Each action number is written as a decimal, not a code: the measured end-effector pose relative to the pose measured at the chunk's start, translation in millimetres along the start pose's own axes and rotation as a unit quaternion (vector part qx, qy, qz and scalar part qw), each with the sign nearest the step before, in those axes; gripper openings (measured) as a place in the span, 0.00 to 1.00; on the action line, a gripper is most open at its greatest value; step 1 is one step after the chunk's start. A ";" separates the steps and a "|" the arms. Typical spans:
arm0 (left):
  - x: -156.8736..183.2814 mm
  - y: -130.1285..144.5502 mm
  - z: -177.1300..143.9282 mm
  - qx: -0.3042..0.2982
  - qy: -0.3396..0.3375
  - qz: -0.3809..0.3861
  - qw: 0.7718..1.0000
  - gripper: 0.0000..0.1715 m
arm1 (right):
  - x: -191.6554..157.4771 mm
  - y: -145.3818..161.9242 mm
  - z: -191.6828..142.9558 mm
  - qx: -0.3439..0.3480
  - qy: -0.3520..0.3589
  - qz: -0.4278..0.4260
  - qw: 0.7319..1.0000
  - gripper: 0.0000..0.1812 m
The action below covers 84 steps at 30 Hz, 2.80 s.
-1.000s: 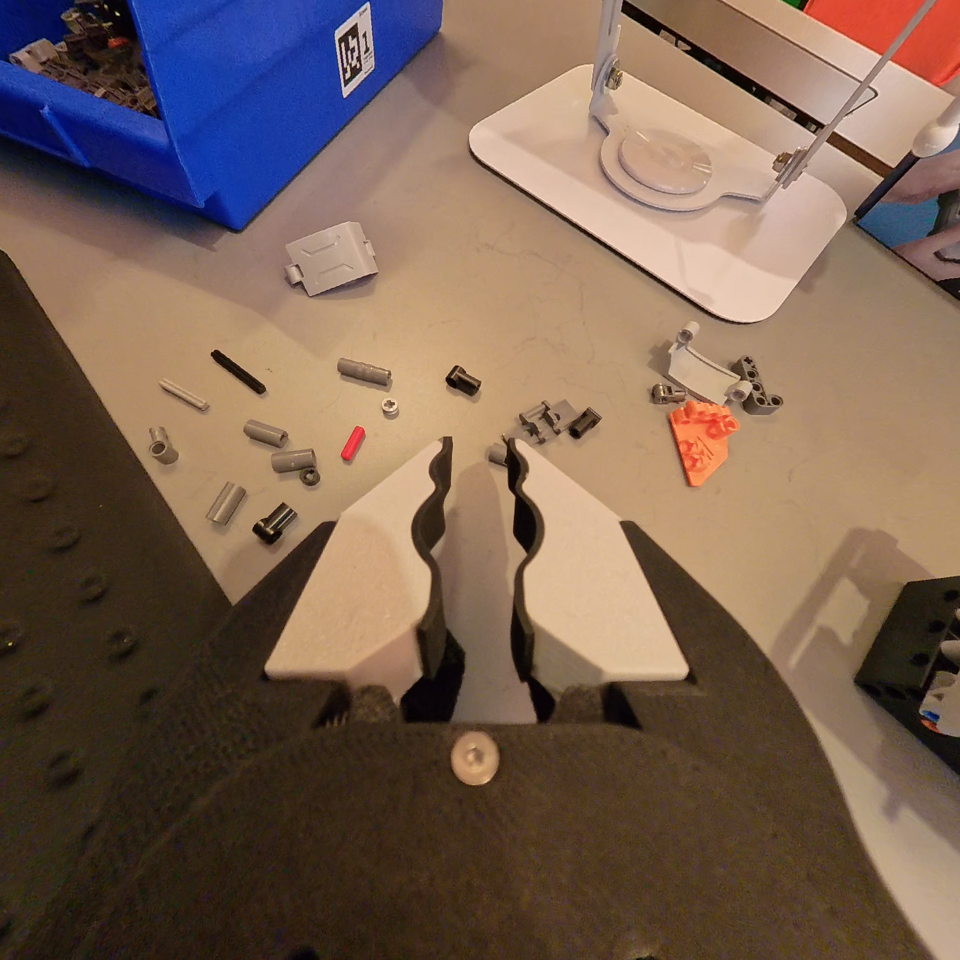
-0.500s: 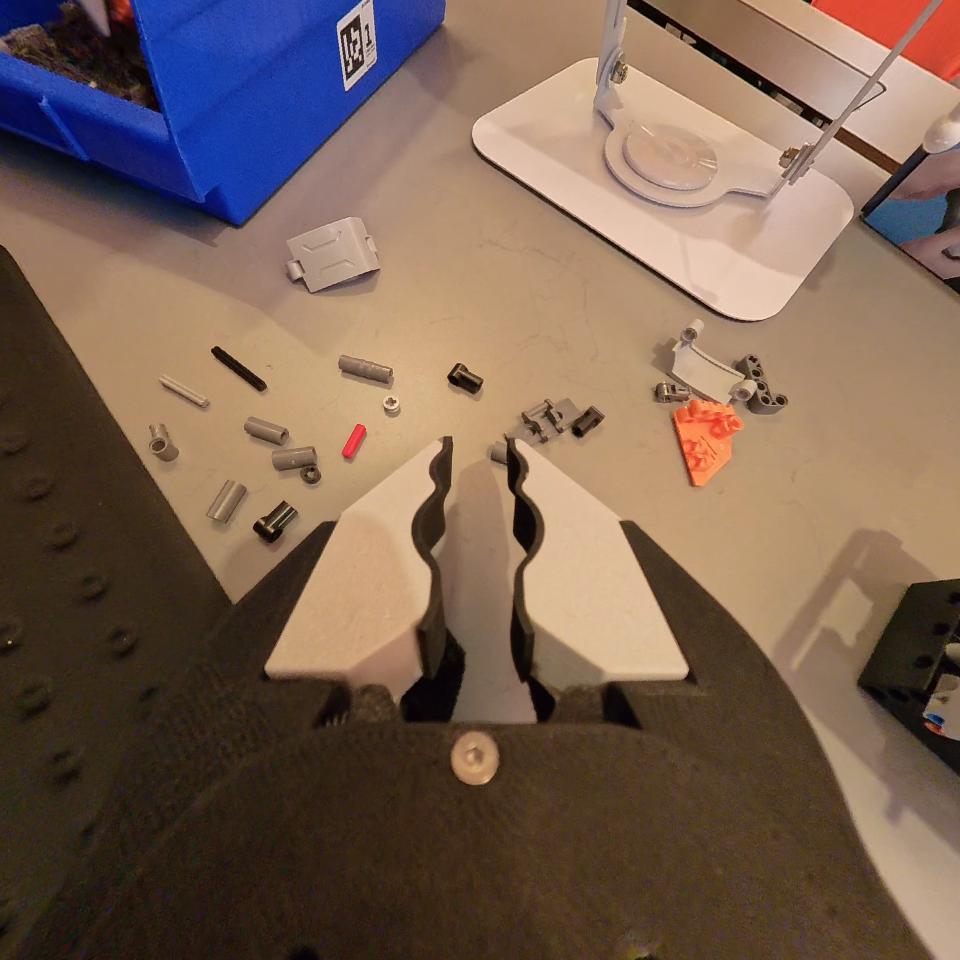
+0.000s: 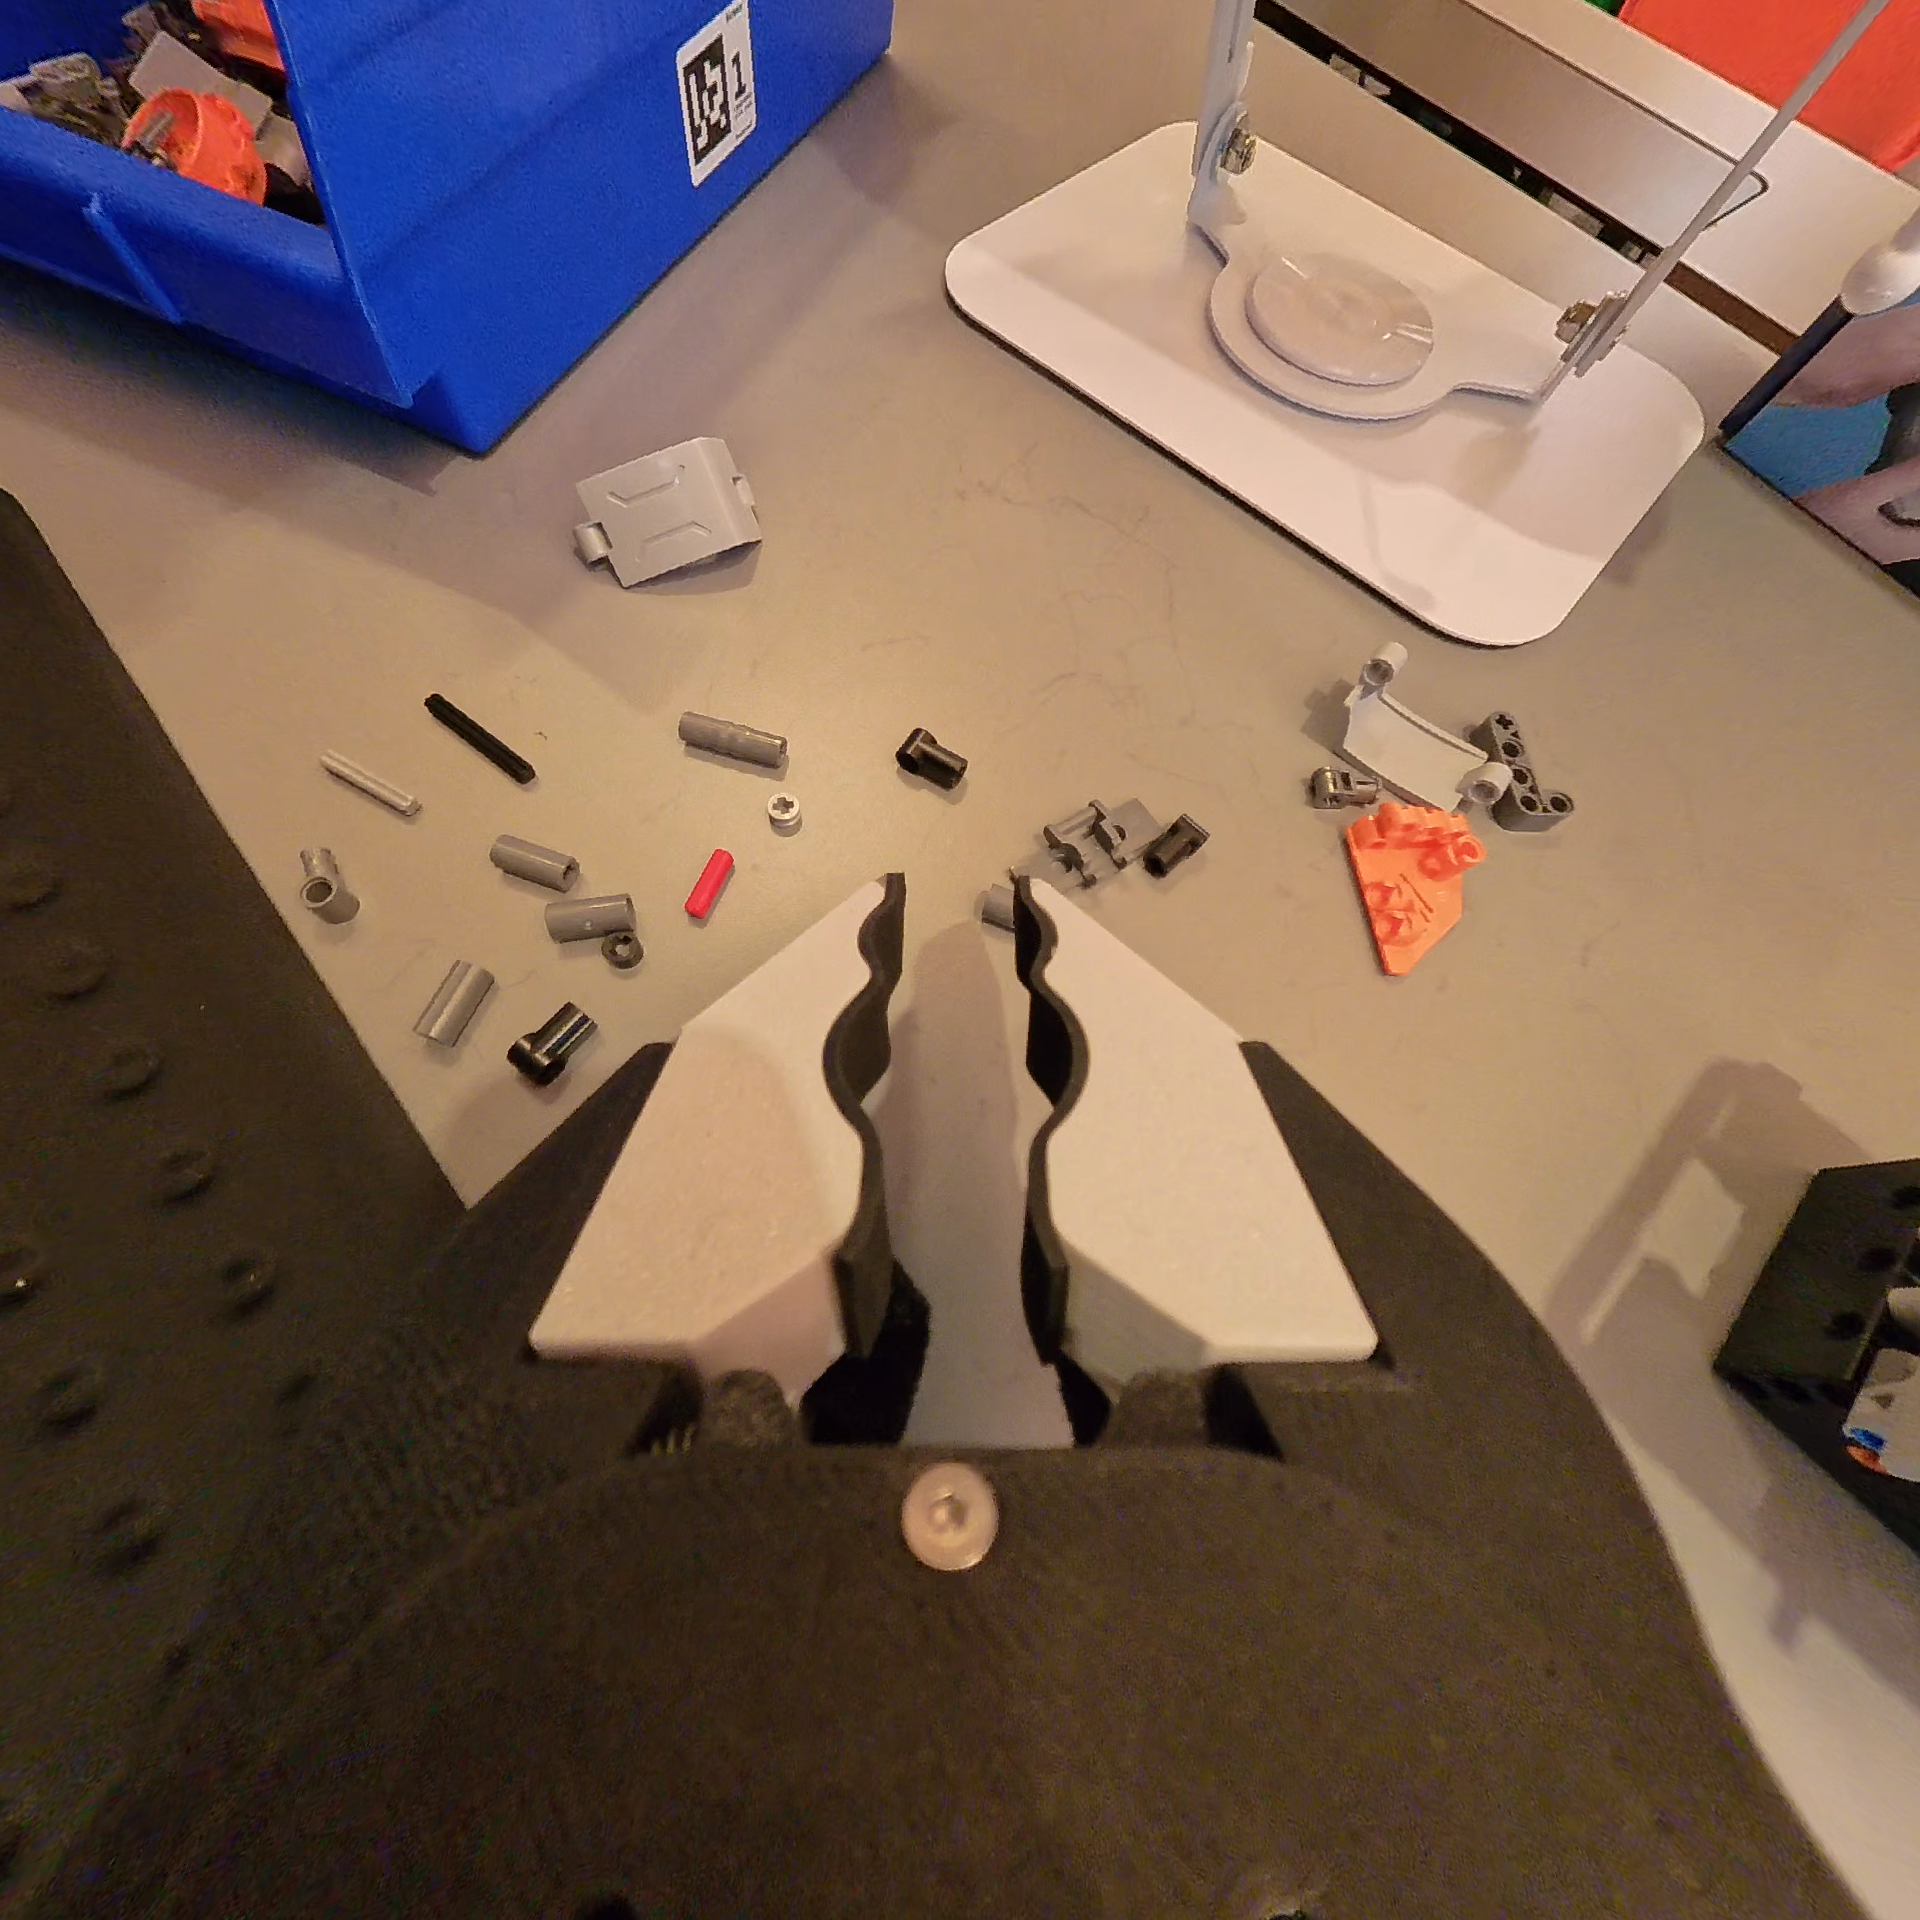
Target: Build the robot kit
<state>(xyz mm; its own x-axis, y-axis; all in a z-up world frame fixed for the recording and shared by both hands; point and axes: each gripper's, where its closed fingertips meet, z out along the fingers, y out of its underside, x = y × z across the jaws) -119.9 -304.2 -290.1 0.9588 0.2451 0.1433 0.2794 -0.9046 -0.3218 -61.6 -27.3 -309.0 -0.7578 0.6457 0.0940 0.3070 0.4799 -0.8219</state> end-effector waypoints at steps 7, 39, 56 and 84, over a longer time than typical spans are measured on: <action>-21.6 11.7 27.0 -0.061 -0.045 0.027 0.997 0.19 | 0.1 -0.2 -0.3 0.001 0.000 0.000 1.000 0.10; 11.9 45.4 -18.7 -0.097 0.051 -0.026 0.994 0.14 | -1.1 1.3 1.3 -0.004 -0.007 0.003 1.000 0.10; -50.0 40.3 26.2 -0.115 -0.064 -0.100 0.986 0.18 | -0.3 0.8 0.7 -0.002 -0.004 0.004 1.000 0.10; -54.8 16.0 3.4 -0.047 -0.069 -0.111 0.990 0.31 | -1.0 1.1 1.1 -0.004 -0.005 0.002 1.000 0.10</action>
<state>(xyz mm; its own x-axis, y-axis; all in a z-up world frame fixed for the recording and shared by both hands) -167.8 -331.0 -306.2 0.8743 0.4805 0.0693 0.4837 -0.8501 -0.2080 -61.1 -28.0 -310.7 -0.7626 0.6412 0.0856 0.3138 0.4824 -0.8178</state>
